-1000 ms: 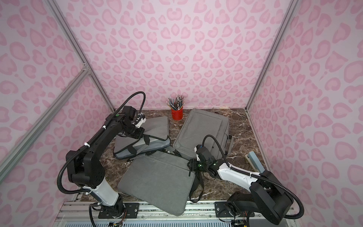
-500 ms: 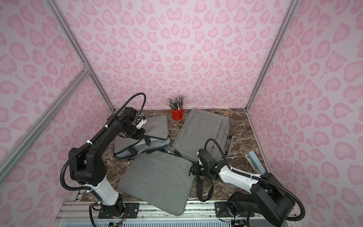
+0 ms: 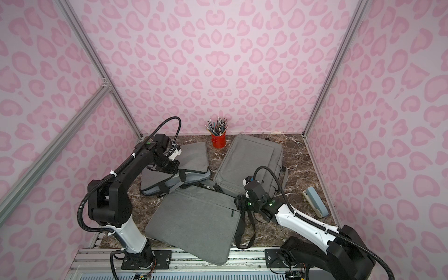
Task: Open the zippered laptop bag and take out the laptop
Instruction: Move the zippered laptop bag to the zippered laptop bag.
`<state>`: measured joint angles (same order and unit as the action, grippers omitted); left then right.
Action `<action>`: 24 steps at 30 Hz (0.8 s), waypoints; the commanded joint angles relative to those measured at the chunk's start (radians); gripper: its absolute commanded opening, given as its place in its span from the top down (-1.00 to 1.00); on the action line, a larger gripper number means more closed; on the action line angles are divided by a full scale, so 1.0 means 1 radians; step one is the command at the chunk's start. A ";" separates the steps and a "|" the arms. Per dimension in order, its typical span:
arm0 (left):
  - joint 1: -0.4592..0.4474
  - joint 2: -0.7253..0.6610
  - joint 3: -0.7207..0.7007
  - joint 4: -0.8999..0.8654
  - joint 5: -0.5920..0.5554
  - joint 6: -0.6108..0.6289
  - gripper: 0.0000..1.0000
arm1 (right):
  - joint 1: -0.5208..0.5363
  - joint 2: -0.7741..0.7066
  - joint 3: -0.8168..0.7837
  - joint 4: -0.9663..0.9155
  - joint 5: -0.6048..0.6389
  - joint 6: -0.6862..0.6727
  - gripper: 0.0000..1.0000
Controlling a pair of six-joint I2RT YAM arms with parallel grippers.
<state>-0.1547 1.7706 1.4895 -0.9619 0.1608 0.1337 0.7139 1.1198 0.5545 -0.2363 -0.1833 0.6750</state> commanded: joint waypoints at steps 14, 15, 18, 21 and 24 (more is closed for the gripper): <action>0.002 0.008 0.019 0.020 0.019 -0.008 0.97 | 0.180 0.045 -0.117 0.016 -0.047 0.182 -0.18; 0.003 0.009 0.018 0.019 0.022 -0.009 0.97 | 0.178 0.048 -0.119 0.020 -0.048 0.184 -0.18; 0.002 0.012 0.018 0.018 0.023 -0.009 0.97 | 0.165 0.073 -0.103 -0.040 -0.033 0.182 -0.19; 0.003 0.013 0.013 0.017 0.017 -0.006 0.97 | 0.142 0.065 -0.095 -0.104 -0.010 0.157 -0.19; 0.003 0.015 0.009 0.016 0.017 -0.005 0.97 | 0.117 0.021 -0.110 -0.107 -0.024 0.156 -0.20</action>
<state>-0.1543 1.7821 1.4963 -0.9638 0.1684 0.1326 0.8478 1.1587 0.4610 -0.2230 -0.2554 0.8448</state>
